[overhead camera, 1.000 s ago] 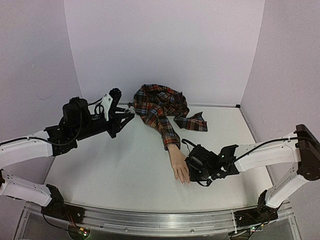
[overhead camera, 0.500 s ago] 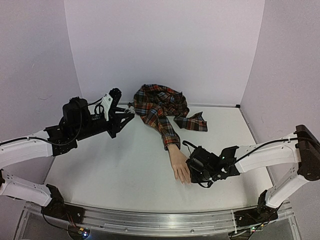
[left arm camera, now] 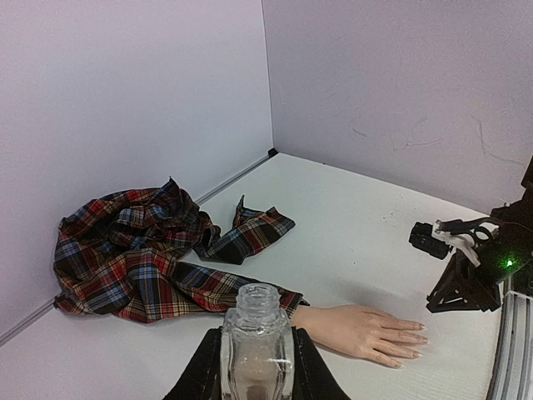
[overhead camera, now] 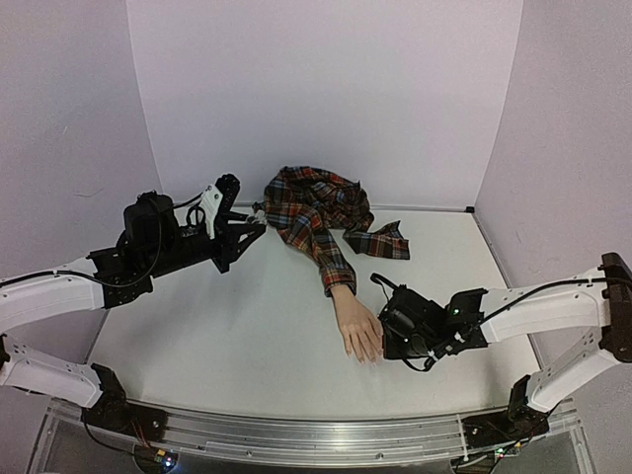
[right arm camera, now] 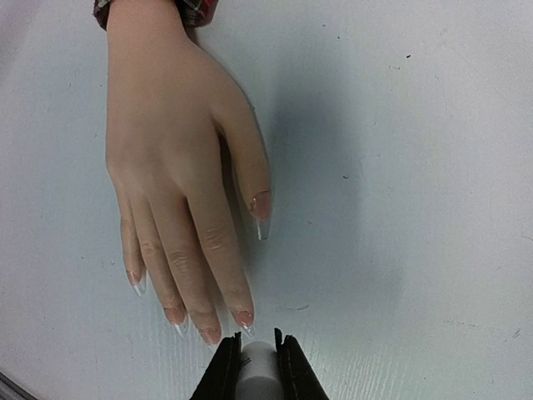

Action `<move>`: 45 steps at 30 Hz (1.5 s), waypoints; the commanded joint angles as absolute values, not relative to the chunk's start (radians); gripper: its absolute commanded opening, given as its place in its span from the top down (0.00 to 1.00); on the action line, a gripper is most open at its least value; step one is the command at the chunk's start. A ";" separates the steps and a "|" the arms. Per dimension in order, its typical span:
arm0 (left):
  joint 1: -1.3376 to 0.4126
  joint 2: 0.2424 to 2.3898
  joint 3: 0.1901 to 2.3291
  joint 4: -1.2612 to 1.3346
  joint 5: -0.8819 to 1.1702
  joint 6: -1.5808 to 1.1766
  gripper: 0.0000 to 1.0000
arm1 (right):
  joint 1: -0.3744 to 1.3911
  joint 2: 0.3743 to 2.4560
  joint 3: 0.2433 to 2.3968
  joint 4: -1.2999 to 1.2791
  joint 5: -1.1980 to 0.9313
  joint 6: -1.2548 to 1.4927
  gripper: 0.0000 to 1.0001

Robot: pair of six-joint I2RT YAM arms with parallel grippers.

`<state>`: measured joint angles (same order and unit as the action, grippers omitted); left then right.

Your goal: Paint the nails

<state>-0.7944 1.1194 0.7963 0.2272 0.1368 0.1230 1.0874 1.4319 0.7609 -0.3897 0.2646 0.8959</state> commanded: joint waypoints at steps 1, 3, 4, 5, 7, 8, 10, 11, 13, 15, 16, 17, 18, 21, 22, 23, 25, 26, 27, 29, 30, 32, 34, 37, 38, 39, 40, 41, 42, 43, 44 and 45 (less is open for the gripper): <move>-0.789 1.110 0.807 0.272 0.148 0.112 1.00 | 1.089 1.423 0.801 -0.394 0.301 0.897 1.00; -0.789 1.109 0.806 0.271 0.147 0.112 1.00 | 1.090 1.435 0.812 -0.394 0.306 0.899 1.00; -0.788 1.109 0.805 0.271 0.147 0.112 1.00 | 1.090 1.442 0.818 -0.394 0.306 0.901 1.00; -0.789 1.108 0.805 0.270 0.147 0.113 1.00 | 1.090 1.450 0.823 -0.393 0.305 0.902 1.00; -0.789 1.109 0.805 0.271 0.147 0.114 1.00 | 1.090 1.466 0.831 -0.394 0.304 0.902 1.00; -0.789 1.108 0.806 0.272 0.148 0.115 1.00 | 1.090 1.473 0.833 -0.393 0.304 0.901 1.00; -0.789 1.108 0.807 0.271 0.148 0.115 1.00 | 1.090 1.482 0.839 -0.393 0.306 0.899 1.00; -0.789 1.106 0.806 0.270 0.148 0.116 1.00 | 1.090 1.486 0.842 -0.393 0.308 0.898 1.00; -0.788 1.106 0.804 0.270 0.145 0.115 1.00 | 1.088 1.493 0.848 -0.393 0.308 0.893 1.00; -0.788 1.104 0.804 0.269 0.144 0.116 1.00 | 1.088 1.496 0.845 -0.393 0.305 0.894 1.00; -0.788 1.103 0.804 0.269 0.142 0.116 1.00 | 1.088 1.495 0.843 -0.392 0.303 0.895 1.00; -0.788 1.104 0.804 0.269 0.142 0.116 1.00 | 1.089 1.494 0.839 -0.392 0.303 0.897 1.00; -0.788 1.105 0.804 0.269 0.143 0.116 1.00 | 1.089 1.492 0.834 -0.393 0.304 0.900 1.00; -0.789 1.107 0.804 0.270 0.145 0.116 1.00 | 1.088 1.495 0.827 -0.393 0.309 0.906 1.00; -0.789 1.108 0.804 0.270 0.146 0.115 1.00 | 1.088 1.500 0.829 -0.393 0.309 0.907 1.00; -0.788 1.108 0.805 0.269 0.146 0.115 1.00 | 1.088 1.505 0.831 -0.393 0.311 0.907 1.00; -0.788 1.107 0.805 0.270 0.145 0.116 1.00 | 1.088 1.518 0.838 -0.393 0.311 0.906 1.00; -0.788 1.107 0.804 0.270 0.145 0.116 1.00 | 1.088 1.523 0.841 -0.393 0.310 0.905 1.00; -0.789 1.106 0.804 0.270 0.145 0.116 1.00 | 1.089 1.528 0.843 -0.393 0.311 0.905 1.00; -0.789 1.106 0.804 0.270 0.144 0.116 1.00 | 1.089 1.530 0.843 -0.393 0.313 0.905 1.00; -0.789 1.106 0.804 0.270 0.143 0.116 1.00 | 1.089 1.530 0.842 -0.393 0.314 0.905 1.00; -0.789 1.106 0.804 0.271 0.143 0.117 1.00 | 1.089 1.529 0.841 -0.394 0.315 0.905 1.00; -0.789 1.105 0.804 0.270 0.142 0.117 1.00 | 1.088 1.529 0.838 -0.394 0.313 0.905 1.00; -0.788 1.106 0.803 0.268 0.141 0.117 1.00 | 1.089 1.527 0.829 -0.394 0.306 0.905 1.00; -0.788 1.106 0.802 0.268 0.141 0.118 1.00 | 1.089 1.525 0.824 -0.394 0.303 0.905 1.00; -0.788 1.106 0.802 0.268 0.141 0.118 1.00 | 1.089 1.523 0.820 -0.394 0.300 0.905 1.00; -0.788 1.106 0.803 0.269 0.141 0.118 1.00 | 1.089 1.520 0.816 -0.394 0.295 0.904 1.00; -0.788 1.106 0.804 0.268 0.141 0.117 1.00 | 1.088 1.517 0.814 -0.396 0.291 0.902 1.00; -0.789 1.107 0.804 0.269 0.141 0.118 1.00 | 1.089 1.514 0.810 -0.396 0.289 0.902 1.00; -0.789 1.108 0.804 0.269 0.142 0.118 1.00 | 1.089 1.511 0.807 -0.396 0.288 0.903 1.00; -0.789 1.109 0.804 0.269 0.143 0.117 1.00 | 1.088 1.507 0.803 -0.396 0.287 0.903 1.00; -0.790 1.110 0.804 0.269 0.144 0.117 1.00 | 1.088 1.504 0.800 -0.397 0.287 0.904 1.00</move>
